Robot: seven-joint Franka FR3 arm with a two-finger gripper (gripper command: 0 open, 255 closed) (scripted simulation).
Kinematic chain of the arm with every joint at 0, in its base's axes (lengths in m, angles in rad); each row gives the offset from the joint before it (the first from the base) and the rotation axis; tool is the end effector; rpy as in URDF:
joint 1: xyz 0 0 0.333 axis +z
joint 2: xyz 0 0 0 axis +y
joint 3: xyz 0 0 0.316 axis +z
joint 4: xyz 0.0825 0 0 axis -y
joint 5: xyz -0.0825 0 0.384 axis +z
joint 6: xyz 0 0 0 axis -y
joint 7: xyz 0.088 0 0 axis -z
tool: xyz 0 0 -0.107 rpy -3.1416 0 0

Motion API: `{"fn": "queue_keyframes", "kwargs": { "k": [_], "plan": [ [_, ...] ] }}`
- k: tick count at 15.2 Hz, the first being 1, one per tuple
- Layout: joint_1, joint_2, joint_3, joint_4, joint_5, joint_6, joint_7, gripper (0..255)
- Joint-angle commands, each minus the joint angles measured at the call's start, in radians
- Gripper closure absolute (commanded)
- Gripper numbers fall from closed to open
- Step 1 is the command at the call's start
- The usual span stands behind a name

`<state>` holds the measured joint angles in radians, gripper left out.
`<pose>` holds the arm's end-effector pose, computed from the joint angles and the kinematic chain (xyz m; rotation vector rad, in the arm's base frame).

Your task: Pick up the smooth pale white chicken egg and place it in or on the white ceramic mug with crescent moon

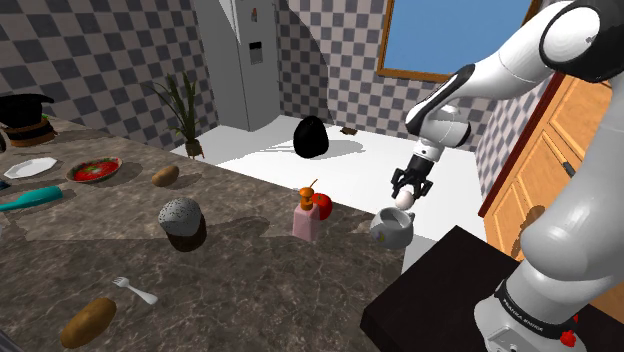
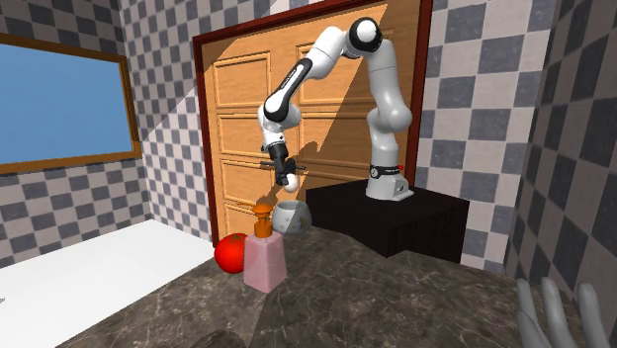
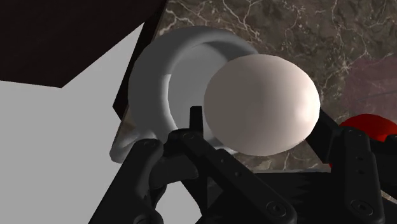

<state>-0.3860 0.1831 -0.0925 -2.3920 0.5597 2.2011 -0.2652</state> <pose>0.4177 -0.1973 0.2201 -2.5252 0.8288 0.2718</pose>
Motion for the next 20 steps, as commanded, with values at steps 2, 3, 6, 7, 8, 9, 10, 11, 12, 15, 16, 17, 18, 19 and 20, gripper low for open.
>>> {"fn": "queue_keyframes", "kwargs": {
  "k": [2,3,6,7,8,9,10,11,12,15,16,17,18,19,20],
  "plan": [
    [-0.001,0.039,0.005,0.005,0.019,0.029,-0.023,255],
    [-0.001,0.052,0.007,0.006,0.026,0.039,-0.031,255],
    [-0.003,0.092,0.013,0.011,0.046,0.068,-0.055,255],
    [-0.003,0.1,0.014,0.012,0.05,0.074,-0.06,255],
    [-0.003,0.1,0.014,0.012,0.05,0.074,-0.06,255],
    [-0.004,0.1,0.014,0.012,0.05,0.074,-0.06,255],
    [-0.004,0.1,0.014,0.012,0.05,0.074,-0.06,255],
    [-0.004,0.1,0.014,0.012,0.05,0.074,-0.06,255],
    [-0.004,0.1,0.014,0.012,0.05,0.074,-0.06,255],
    [-0.004,0.1,0.014,0.012,0.05,0.074,-0.06,255],
    [-0.003,0.1,0.014,0.012,0.05,0.074,-0.06,0],
    [-0.003,0.1,0.014,0.012,0.05,0.074,-0.06,0],
    [-0.003,0.1,0.014,0.012,0.05,0.074,-0.06,0],
    [-0.003,0.1,0.014,0.012,0.05,0.074,-0.06,0],
    [-0.003,0.1,0.014,0.012,0.05,0.074,-0.06,0]
  ]
}}
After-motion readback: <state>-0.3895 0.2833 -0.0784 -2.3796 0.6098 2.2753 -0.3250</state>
